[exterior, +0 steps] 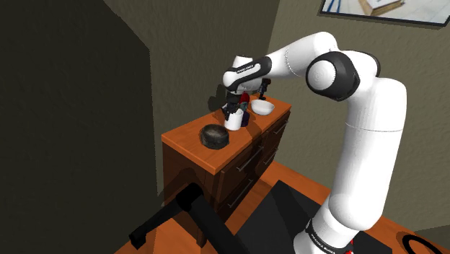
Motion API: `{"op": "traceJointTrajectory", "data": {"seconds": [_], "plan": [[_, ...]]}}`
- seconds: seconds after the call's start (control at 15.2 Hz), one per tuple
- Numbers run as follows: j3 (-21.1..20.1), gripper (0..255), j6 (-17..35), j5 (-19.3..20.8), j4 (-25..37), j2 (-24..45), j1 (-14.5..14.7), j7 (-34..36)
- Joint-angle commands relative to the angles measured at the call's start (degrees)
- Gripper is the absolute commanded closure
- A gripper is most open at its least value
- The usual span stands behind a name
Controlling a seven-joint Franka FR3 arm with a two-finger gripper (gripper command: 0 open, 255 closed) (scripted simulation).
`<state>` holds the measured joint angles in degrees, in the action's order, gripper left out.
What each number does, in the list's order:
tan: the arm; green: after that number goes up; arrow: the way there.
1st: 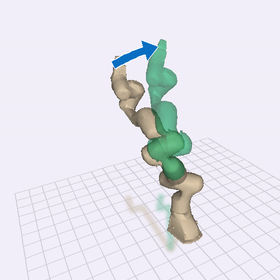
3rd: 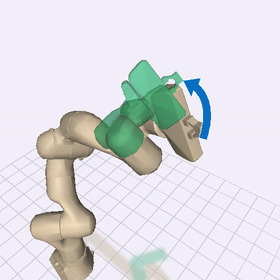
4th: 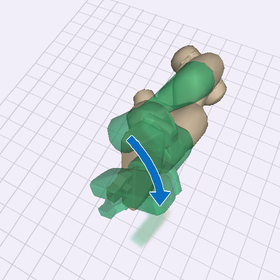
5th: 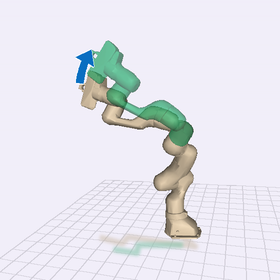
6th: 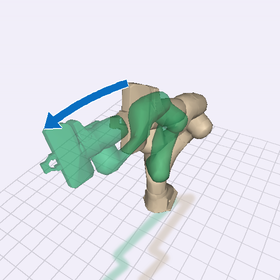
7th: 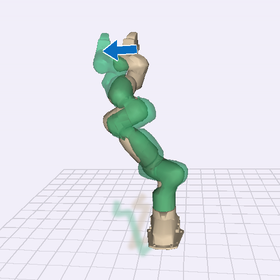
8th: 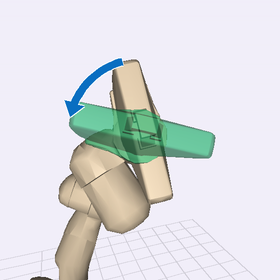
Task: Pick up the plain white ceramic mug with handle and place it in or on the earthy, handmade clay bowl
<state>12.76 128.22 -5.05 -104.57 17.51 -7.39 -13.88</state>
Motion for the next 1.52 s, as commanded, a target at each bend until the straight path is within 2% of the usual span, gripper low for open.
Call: {"op": "traceJointTrajectory", "data": {"seconds": [0.0, 1.45], "plan": [[0.07, 255, -1.33, 0.25, 0.66, -0.70, 0.10, 0.22], [0.55, 255, -16.95, 1.66, 12.43, -4.66, 0.22, 1.21]]}}
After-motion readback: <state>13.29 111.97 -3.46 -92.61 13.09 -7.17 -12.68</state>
